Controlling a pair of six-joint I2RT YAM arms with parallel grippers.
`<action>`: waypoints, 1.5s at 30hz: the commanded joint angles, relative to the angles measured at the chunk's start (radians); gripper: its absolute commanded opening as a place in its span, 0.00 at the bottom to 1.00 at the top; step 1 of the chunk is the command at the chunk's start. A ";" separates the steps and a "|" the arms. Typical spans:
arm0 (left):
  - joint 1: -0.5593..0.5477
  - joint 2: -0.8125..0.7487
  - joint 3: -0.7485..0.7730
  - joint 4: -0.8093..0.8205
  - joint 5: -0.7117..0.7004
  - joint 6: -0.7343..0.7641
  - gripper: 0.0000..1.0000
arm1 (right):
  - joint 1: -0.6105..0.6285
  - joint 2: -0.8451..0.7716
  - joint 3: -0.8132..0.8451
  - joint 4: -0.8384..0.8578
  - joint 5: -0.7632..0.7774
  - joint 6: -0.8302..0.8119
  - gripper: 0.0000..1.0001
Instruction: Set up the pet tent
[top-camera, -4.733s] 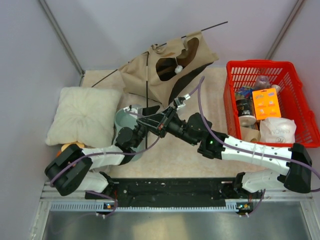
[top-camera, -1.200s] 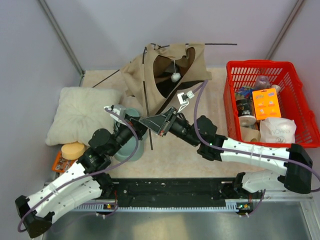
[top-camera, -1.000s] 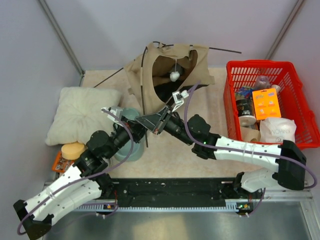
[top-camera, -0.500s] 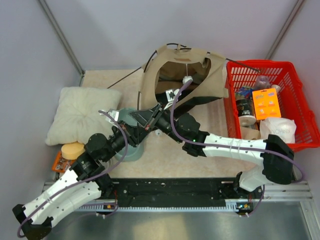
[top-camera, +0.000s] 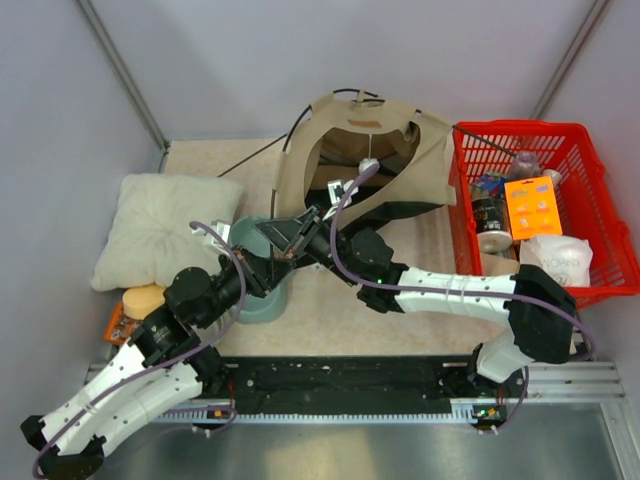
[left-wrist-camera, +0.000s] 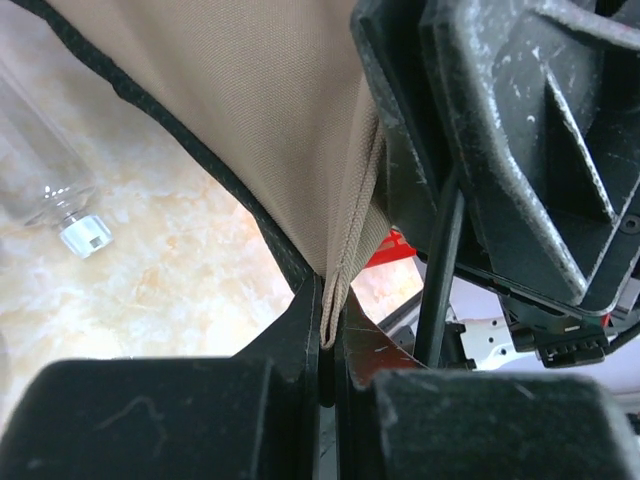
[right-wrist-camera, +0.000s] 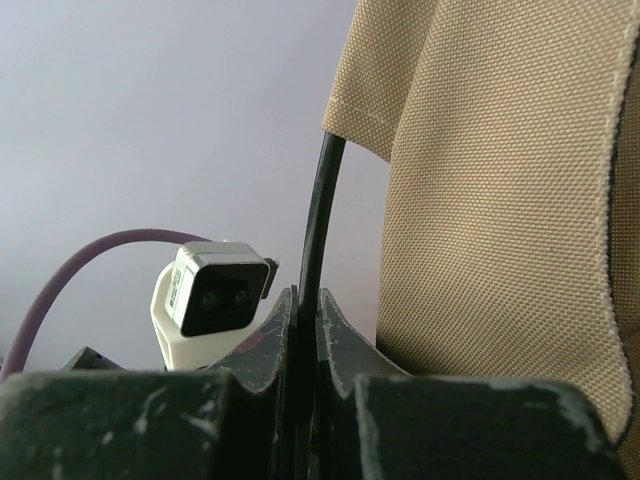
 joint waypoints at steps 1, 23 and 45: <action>-0.024 0.017 0.065 -0.170 0.059 -0.064 0.00 | -0.085 0.018 0.039 0.182 0.160 -0.078 0.00; -0.022 0.117 0.194 -0.314 -0.156 -0.179 0.00 | -0.065 -0.057 -0.054 -0.020 -0.018 -0.242 0.13; -0.016 0.180 0.148 -0.212 -0.144 -0.156 0.00 | -0.063 -0.496 -0.264 -0.565 0.073 0.156 0.76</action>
